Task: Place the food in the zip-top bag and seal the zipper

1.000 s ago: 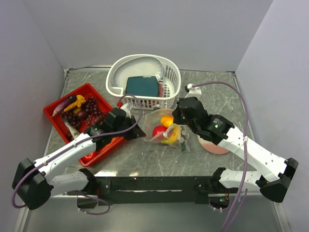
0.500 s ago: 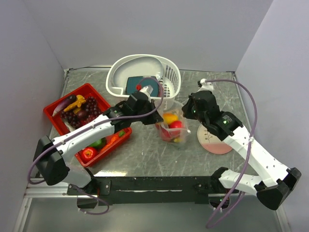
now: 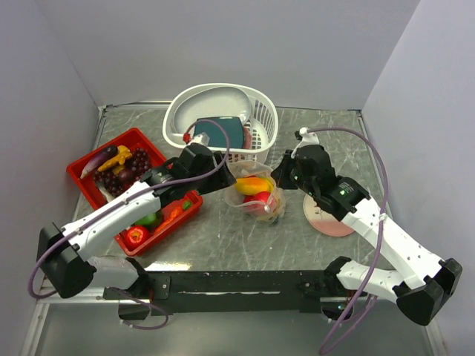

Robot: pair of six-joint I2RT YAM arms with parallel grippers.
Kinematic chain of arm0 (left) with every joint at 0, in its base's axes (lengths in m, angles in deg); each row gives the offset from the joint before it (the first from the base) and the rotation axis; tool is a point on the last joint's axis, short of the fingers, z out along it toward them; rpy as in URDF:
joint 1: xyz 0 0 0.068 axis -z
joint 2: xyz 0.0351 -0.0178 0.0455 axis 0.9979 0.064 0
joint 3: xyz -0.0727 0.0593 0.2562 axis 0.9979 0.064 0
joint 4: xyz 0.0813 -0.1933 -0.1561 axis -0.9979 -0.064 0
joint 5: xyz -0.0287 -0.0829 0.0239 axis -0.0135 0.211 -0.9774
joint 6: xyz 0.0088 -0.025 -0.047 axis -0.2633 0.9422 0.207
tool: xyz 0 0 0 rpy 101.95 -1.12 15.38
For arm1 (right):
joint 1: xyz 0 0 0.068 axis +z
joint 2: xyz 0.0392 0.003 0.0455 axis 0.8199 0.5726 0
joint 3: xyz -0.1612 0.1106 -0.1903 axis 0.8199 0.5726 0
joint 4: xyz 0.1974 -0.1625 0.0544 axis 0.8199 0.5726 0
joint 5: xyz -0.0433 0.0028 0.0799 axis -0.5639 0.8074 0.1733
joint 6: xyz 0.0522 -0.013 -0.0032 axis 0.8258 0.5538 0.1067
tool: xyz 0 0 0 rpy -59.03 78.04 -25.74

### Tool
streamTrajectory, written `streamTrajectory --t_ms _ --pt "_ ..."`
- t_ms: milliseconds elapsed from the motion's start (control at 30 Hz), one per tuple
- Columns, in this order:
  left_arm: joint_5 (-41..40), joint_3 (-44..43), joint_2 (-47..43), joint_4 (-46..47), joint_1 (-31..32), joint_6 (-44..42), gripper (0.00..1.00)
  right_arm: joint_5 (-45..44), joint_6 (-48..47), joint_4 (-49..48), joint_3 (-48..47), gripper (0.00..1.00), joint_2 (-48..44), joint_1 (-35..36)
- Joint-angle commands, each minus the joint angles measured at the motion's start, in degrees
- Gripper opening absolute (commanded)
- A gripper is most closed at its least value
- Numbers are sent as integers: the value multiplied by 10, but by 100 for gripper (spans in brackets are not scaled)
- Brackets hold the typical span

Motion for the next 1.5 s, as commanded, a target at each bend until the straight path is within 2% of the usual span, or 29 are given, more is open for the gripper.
streamTrajectory --t_ms 0,133,167,233,367,467,700,1133,1367,1467 --pt "-82 -20 -56 -104 -35 48 76 41 -15 -53 10 0 -11 -1" --pt "-114 34 -121 -186 -131 104 81 60 -16 -64 21 0 -9 0" --pt "-108 48 -131 -195 -182 108 80 61 -16 -67 23 0 -9 -1" --pt "-95 89 -153 -206 -227 115 80 63 -18 -70 29 0 -6 0" --pt "-102 133 -146 -233 -307 144 78 63 -22 -74 32 0 0 -1" --pt "-99 141 -108 -253 -338 173 77 73 -21 -82 38 0 6 -1" --pt "-90 136 -41 -261 -359 204 80 90 -19 -89 46 0 13 -1" --pt "-79 161 -27 -249 -374 221 88 99 -19 -95 53 0 8 0" --pt "-84 173 -10 -232 -374 223 88 99 -20 -95 55 0 9 0" --pt "-86 166 -1 -225 -374 219 83 99 -20 -96 56 0 9 1"
